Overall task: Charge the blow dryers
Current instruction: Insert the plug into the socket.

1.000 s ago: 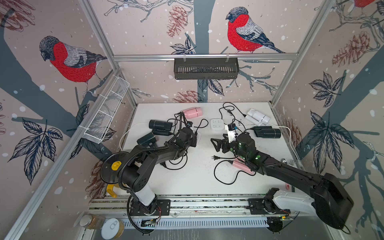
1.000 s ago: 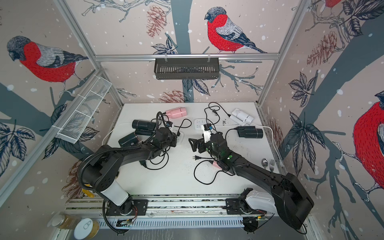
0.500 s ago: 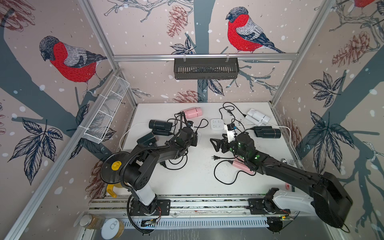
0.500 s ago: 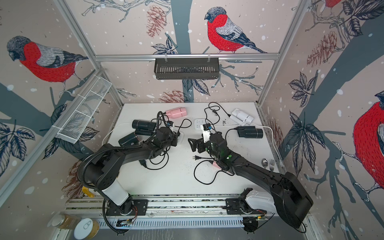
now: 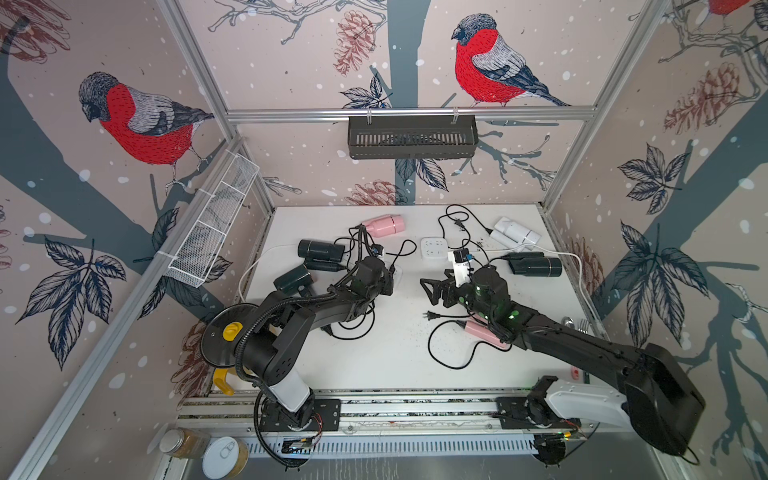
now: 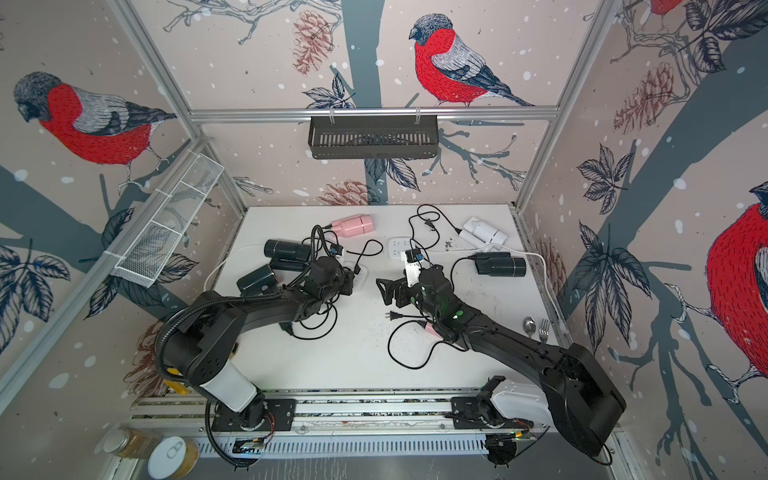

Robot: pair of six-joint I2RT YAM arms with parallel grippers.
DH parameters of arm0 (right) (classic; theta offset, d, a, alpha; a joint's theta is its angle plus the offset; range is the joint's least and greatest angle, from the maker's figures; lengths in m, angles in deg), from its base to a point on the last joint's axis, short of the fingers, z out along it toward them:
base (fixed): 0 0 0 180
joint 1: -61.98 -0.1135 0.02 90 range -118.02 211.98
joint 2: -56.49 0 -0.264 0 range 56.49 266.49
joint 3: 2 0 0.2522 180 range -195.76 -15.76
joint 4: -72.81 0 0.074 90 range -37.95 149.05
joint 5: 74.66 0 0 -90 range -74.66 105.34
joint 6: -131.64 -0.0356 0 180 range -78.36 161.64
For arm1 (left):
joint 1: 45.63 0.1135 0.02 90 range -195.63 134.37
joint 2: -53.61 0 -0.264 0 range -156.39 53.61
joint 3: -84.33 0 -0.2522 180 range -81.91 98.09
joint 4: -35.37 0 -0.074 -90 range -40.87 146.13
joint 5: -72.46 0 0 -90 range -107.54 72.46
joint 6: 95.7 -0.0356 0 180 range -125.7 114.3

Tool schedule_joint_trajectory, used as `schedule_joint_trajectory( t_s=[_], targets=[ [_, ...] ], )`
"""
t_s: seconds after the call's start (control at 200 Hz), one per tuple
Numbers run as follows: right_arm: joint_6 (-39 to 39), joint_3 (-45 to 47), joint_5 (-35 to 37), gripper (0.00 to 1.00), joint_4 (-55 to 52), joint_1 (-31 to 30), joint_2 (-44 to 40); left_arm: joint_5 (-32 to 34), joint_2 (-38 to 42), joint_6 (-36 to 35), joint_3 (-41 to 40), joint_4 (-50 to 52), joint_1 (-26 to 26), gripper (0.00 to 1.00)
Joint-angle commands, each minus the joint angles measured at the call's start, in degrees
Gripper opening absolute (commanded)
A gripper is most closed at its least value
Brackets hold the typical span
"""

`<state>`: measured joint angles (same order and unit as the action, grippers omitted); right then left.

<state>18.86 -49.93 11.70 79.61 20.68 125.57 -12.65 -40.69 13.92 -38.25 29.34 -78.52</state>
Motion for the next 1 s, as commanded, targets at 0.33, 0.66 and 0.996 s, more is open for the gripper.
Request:
schedule_joint_trajectory(
  t_s=[0.33,0.66,0.996],
  targets=[
    [-0.28,0.94,0.83,0.98,0.54,-0.1,-1.09,0.37,-1.14,2.02,-1.33,0.62,-0.25,0.09],
    [-0.79,2.79,1.62,0.98,0.89,-0.05,-2.33,2.63,-0.01,1.98,-6.92,-1.93,-1.43,0.08],
    [-1.27,3.23,1.55,0.98,1.5,-0.16,-2.09,5.39,-1.3,0.97,-7.53,-1.51,-3.29,0.06]
  ],
)
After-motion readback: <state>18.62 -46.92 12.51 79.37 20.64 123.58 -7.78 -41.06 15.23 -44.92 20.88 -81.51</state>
